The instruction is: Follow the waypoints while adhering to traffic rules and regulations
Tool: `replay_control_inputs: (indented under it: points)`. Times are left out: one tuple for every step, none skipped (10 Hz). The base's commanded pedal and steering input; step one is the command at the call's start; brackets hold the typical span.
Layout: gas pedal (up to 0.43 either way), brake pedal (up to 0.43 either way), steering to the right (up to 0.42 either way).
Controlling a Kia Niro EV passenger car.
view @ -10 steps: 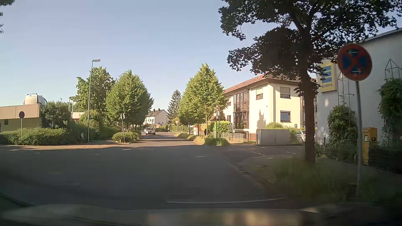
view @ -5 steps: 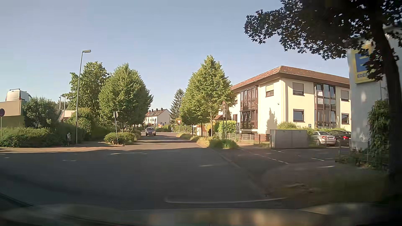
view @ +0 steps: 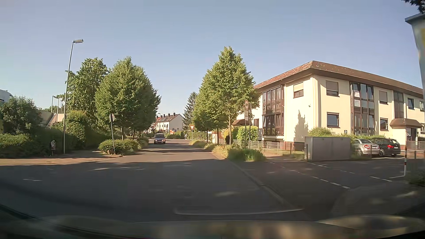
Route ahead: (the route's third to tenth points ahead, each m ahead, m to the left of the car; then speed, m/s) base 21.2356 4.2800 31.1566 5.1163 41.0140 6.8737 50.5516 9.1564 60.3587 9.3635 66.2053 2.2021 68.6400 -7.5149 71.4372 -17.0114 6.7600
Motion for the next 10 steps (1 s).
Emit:
replay_control_inputs:
  points:
    - [0.079, 0.0, -0.022]
    - [0.067, 0.0, -0.022]
    - [0.067, 0.0, -0.022]
    - [0.059, 0.0, -0.023]
    - [0.047, 0.0, -0.026]
    - [0.02, 0.0, -0.03]
    - [0.0, 0.0, -0.036]
    - [0.0, 0.0, -0.038]
    - [0.0, 0.0, -0.037]
    - [0.0, 0.0, -0.034]
